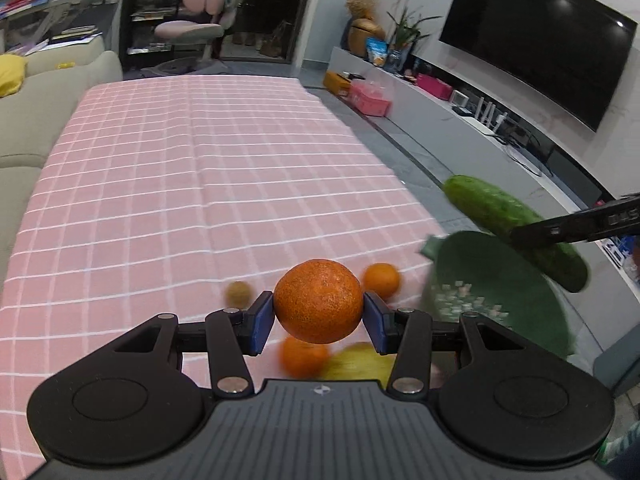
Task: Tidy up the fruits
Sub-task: 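Carry cucumber and orange into the green colander and release both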
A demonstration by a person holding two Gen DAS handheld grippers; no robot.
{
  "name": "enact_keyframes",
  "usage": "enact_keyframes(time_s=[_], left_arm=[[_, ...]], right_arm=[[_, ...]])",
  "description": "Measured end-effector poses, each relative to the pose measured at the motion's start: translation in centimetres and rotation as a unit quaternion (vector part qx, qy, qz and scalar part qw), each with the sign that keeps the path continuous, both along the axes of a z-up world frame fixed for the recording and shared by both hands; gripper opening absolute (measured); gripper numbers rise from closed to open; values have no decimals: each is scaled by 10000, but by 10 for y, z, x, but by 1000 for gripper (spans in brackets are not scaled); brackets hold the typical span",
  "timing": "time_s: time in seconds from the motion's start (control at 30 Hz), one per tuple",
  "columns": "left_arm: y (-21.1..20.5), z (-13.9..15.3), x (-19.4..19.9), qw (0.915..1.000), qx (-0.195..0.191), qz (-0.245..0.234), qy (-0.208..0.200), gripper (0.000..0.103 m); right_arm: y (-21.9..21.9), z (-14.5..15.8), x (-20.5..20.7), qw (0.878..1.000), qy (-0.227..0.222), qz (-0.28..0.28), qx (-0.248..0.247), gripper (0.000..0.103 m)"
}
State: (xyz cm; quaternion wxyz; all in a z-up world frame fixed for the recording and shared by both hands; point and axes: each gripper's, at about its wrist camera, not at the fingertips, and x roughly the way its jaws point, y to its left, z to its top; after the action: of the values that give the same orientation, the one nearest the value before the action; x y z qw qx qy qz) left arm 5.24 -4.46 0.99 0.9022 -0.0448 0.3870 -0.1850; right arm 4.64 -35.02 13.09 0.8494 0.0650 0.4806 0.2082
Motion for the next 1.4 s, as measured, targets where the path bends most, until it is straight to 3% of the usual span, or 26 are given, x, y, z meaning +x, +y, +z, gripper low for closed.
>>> enact_keyframes(time_s=[0.13, 0.27, 0.5, 0.87, 1.2, 1.4], left_arm=[[-48, 7, -3, 9991, 181, -381, 8, 54], [-104, 7, 7, 9939, 711, -838, -67, 54], [-163, -23, 31, 9809, 1398, -1325, 280, 54], [-186, -45, 38, 9701, 1759, -1569, 580, 54], [-196, -62, 40, 9622, 2048, -1629, 760, 54], [-205, -62, 33, 9584, 2088, -1749, 853, 66]], right_arm=[[-26, -2, -4, 9998, -136, -64, -141, 35], [-48, -10, -8, 9995, -56, -27, -305, 35], [-59, -40, -13, 9968, 331, 226, -692, 35], [-49, -61, -5, 9905, 422, 385, -1250, 35], [-40, -81, 1, 9859, 713, 549, -1414, 35], [-40, -79, 3, 9860, 763, 544, -1376, 35]])
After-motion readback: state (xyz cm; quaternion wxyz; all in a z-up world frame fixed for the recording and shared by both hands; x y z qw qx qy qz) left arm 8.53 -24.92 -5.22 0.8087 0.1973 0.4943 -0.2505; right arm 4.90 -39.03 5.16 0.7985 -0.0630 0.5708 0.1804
